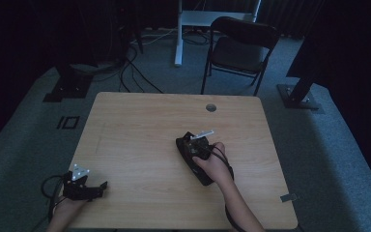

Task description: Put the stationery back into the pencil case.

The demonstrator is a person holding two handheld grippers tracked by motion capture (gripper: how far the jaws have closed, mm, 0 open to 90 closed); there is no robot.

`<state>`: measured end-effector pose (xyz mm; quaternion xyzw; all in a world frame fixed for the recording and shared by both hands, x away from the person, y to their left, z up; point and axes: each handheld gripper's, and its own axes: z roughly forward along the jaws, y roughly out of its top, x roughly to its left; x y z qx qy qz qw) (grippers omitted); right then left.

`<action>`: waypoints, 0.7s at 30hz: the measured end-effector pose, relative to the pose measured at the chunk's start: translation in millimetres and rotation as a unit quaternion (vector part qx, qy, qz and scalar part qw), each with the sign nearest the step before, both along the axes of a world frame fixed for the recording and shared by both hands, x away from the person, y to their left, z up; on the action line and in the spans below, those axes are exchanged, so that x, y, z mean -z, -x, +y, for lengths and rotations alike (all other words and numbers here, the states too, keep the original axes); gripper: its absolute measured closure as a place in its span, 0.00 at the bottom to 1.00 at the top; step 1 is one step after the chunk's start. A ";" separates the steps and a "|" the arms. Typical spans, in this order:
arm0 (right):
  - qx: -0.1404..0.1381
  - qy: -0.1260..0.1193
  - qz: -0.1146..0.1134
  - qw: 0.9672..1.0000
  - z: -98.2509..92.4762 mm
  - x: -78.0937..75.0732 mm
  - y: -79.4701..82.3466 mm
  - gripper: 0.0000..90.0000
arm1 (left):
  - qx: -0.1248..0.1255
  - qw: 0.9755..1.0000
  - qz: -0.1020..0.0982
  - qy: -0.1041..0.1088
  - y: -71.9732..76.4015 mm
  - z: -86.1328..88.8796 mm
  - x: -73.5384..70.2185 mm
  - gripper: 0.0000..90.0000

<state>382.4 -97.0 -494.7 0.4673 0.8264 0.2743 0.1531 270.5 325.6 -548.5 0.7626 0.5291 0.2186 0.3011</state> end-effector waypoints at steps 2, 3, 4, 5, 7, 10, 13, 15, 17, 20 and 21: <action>0.002 0.000 0.007 1.000 0.5 0.2 -0.8 0.56 | 0.000 1.000 0.000 0.000 0.0 0.0 0.0 0.01; 0.003 0.000 0.009 1.000 0.5 0.1 -1.2 0.56 | 0.000 1.000 0.000 0.000 0.0 0.0 0.0 0.01; 0.007 -0.003 0.009 1.000 0.5 -0.1 -1.6 0.56 | 0.000 1.000 0.000 0.000 0.0 0.0 0.0 0.01; 0.011 -0.004 0.012 1.000 0.4 -0.1 -2.2 0.56 | 0.000 1.000 0.000 0.000 0.0 0.0 0.0 0.01; 0.013 -0.002 0.013 1.000 0.7 0.3 -3.1 0.56 | 0.000 1.000 0.000 0.000 0.0 0.0 0.0 0.01; 0.013 0.003 0.012 1.000 1.5 1.1 -3.9 0.55 | 0.000 1.000 0.000 0.000 0.0 0.0 0.0 0.01; 0.013 0.006 0.014 1.000 2.4 1.3 -3.9 0.56 | 0.000 1.000 0.000 0.000 0.0 0.0 0.0 0.01; 0.014 0.009 0.011 1.000 2.7 0.7 -3.1 0.55 | 0.000 1.000 0.000 0.000 0.0 0.0 0.0 0.01; 0.012 0.005 0.012 1.000 3.2 0.0 -2.8 0.52 | -0.001 1.000 0.000 0.000 0.0 0.0 0.0 0.01; 0.012 0.001 0.010 1.000 3.0 -2.1 -2.9 0.52 | 0.000 1.000 0.000 0.000 0.0 0.1 0.0 0.01; 0.012 -0.001 0.011 1.000 2.8 -2.8 -2.9 0.52 | -0.001 1.000 0.000 0.000 0.0 0.1 0.0 0.01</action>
